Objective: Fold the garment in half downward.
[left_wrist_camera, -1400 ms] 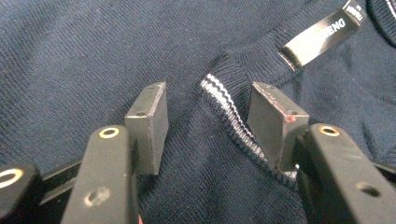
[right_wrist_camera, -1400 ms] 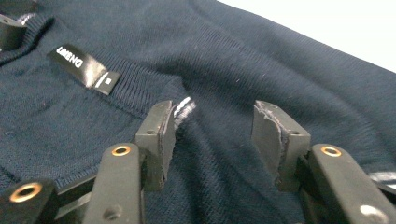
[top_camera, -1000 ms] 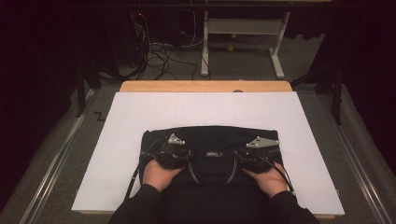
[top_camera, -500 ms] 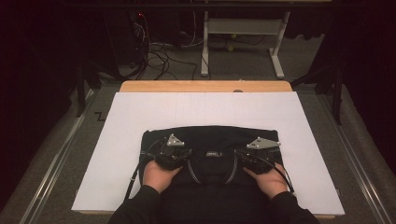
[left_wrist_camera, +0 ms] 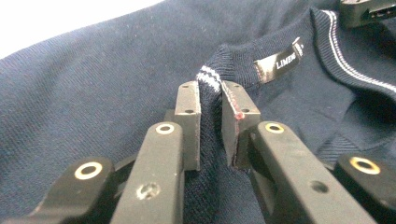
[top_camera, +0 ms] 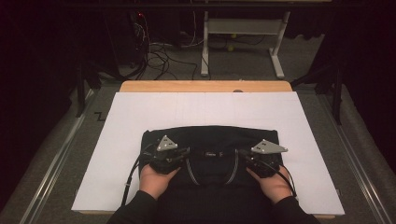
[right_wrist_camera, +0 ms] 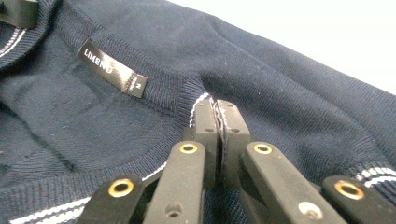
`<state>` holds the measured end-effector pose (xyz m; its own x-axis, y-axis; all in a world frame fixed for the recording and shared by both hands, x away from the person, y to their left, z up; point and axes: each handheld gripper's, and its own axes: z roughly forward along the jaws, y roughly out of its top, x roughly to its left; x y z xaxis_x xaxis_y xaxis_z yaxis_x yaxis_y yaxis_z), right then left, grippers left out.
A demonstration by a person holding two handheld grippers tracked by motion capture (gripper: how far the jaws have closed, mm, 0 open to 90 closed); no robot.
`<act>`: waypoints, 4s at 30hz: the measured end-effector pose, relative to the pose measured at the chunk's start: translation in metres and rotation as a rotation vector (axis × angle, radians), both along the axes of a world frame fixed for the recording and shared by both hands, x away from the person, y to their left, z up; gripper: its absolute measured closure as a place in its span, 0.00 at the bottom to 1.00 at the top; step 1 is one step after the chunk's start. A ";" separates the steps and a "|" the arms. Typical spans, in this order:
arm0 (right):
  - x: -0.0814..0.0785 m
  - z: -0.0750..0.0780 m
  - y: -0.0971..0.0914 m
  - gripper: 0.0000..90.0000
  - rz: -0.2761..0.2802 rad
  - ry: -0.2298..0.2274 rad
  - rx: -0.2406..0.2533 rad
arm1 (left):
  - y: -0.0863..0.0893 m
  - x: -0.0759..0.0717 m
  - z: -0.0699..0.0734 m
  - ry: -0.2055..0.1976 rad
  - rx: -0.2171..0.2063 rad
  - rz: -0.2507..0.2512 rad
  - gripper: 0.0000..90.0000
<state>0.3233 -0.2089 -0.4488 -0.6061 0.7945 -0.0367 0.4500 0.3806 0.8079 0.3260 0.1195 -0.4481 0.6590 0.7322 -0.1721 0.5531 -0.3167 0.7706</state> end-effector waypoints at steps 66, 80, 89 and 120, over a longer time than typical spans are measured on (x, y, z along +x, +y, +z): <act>-0.144 0.028 -0.025 0.85 0.192 -0.115 0.178 | 0.030 -0.132 0.018 -0.082 -0.089 -0.144 0.65; -0.125 0.014 -0.034 0.68 0.102 -0.103 0.152 | 0.048 -0.100 -0.006 -0.033 -0.049 -0.050 0.53; -0.108 0.007 -0.045 0.51 0.020 -0.092 0.149 | 0.065 -0.084 -0.013 -0.043 -0.053 -0.022 0.46; -0.073 0.005 -0.057 0.00 -0.105 -0.123 0.145 | 0.111 -0.029 -0.002 -0.059 -0.118 0.133 0.00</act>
